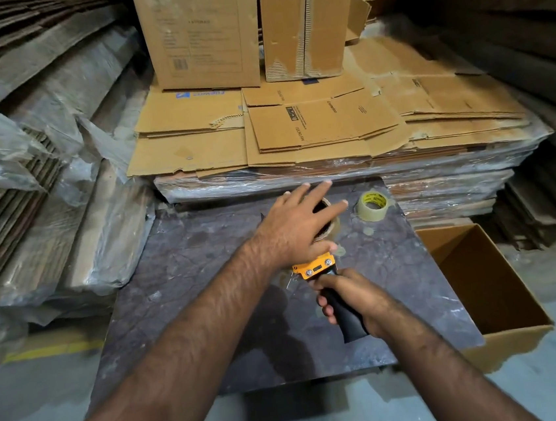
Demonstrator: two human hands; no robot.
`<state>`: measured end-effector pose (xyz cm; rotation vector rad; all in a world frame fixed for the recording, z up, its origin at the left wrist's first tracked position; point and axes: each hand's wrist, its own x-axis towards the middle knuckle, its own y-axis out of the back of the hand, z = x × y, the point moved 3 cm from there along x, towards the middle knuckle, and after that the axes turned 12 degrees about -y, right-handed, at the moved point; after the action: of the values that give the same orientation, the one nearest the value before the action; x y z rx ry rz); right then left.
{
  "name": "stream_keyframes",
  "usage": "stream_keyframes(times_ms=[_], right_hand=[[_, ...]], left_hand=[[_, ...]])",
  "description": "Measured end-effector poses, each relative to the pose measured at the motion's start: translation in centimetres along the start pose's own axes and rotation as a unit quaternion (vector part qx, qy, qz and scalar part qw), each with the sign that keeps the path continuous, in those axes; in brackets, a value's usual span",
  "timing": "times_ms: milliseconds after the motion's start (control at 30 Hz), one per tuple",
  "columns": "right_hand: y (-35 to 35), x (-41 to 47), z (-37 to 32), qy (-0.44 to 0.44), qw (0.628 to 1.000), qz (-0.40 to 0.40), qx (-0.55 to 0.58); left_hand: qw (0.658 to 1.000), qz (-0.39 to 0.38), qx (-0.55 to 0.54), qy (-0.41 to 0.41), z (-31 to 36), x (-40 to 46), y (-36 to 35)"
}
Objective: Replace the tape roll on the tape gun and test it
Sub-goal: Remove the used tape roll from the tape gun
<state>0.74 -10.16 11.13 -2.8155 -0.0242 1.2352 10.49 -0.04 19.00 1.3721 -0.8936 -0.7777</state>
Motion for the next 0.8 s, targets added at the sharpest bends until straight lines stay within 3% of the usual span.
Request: stream_keyframes(times_ms=[100, 300, 400, 467, 567, 800], right_hand=[[0.8, 0.4, -0.1, -0.006, 1.0, -0.006, 0.012], [2.3, 2.0, 1.0, -0.033, 0.999, -0.024, 0.013], [3.3, 3.4, 1.8, -0.046, 0.999, -0.026, 0.012], [4.3, 4.7, 2.6, -0.059, 0.998, -0.02, 0.012], [5.8, 7.1, 4.3, -0.099, 0.995, -0.011, 0.028], [7.9, 13.6, 8.5, -0.218, 0.97, -0.029, 0.103]], left_hand=[[0.998, -0.003, -0.003, 0.062, 0.1, 0.9, -0.4], [0.996, -0.067, -0.029, -0.042, -0.3, 2.4, -2.5], [0.996, -0.066, -0.045, -0.042, -0.4, 2.5, -4.2], [0.99, -0.027, -0.134, 0.023, -0.9, 2.1, -5.6], [0.942, 0.049, -0.287, 0.164, -2.5, 0.1, -8.6], [0.904, 0.026, -0.335, 0.264, -2.2, -5.7, -15.5]])
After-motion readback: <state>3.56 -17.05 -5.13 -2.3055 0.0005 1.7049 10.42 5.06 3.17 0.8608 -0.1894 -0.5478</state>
